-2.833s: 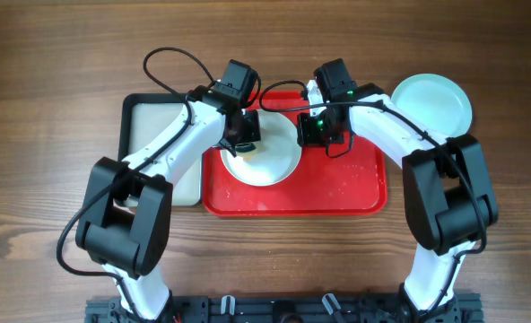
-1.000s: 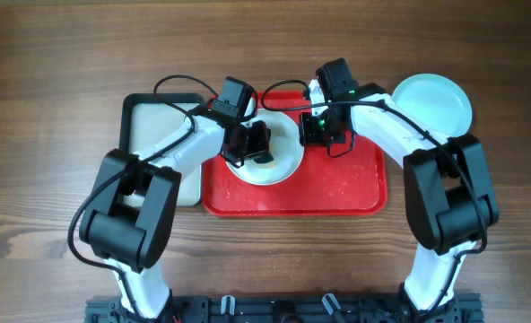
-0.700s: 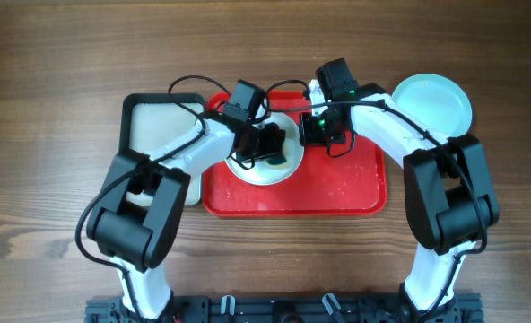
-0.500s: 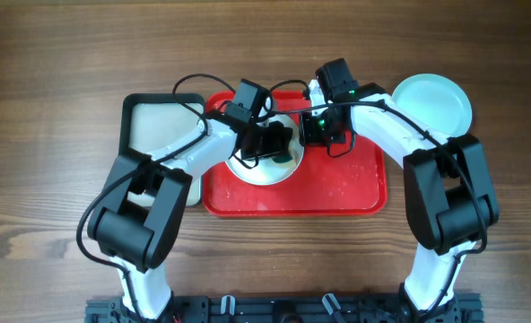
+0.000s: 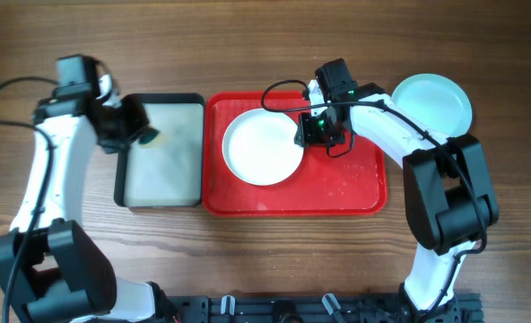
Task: Clean dirty plates on tray and stack at the side
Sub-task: 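Return the sponge to the tray and lift the plate with the right gripper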
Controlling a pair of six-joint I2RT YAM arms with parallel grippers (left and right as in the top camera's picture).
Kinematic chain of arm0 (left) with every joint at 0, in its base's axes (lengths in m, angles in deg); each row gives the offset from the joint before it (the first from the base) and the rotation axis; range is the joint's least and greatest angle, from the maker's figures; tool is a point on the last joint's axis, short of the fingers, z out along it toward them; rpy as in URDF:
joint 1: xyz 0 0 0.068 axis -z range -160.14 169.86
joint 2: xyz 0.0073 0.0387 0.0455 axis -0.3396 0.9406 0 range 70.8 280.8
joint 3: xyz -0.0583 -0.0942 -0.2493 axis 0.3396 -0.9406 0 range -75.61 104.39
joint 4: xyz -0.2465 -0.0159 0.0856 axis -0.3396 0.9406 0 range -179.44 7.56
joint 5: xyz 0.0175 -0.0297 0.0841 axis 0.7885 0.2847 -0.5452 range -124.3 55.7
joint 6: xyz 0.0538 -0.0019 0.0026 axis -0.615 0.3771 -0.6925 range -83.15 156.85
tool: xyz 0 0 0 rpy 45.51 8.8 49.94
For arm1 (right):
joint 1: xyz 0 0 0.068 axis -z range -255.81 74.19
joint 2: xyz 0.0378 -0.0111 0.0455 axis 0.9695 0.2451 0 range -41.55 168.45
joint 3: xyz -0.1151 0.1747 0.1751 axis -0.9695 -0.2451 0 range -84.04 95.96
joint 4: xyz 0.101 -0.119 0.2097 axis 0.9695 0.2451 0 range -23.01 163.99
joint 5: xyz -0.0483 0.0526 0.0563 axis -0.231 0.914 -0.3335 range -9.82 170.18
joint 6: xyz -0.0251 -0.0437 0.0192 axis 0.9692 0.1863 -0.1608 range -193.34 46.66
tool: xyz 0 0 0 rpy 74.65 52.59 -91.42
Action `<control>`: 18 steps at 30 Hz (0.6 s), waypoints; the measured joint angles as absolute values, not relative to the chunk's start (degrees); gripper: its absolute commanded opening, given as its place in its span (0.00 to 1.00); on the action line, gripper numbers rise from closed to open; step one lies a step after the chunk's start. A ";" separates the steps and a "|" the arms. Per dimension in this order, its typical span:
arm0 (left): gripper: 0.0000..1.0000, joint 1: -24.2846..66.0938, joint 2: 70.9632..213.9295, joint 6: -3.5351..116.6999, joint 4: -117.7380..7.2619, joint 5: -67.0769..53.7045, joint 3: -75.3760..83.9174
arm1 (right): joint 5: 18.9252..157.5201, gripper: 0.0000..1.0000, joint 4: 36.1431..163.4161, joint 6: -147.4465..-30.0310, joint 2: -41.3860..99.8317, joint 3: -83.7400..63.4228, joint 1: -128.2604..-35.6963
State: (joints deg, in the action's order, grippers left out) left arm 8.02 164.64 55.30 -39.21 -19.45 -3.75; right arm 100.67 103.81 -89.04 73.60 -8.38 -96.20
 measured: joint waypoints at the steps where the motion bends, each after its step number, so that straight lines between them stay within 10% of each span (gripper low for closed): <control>1: 0.04 5.97 164.64 52.70 -38.42 -19.21 -3.75 | 100.60 0.30 103.79 -89.66 73.60 -8.38 -96.20; 10: 0.04 4.92 163.90 42.80 -55.93 -14.60 -18.92 | 98.33 0.29 103.46 -92.45 73.60 -8.38 -98.60; 18: 0.04 7.28 163.88 40.07 -57.94 -8.83 -20.06 | 95.34 0.04 103.51 -95.60 73.60 -8.42 -99.58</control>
State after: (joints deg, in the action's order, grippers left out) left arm 7.28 163.88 40.07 -57.94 -8.83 -20.06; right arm 95.34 103.51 -95.60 73.60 -8.42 -99.58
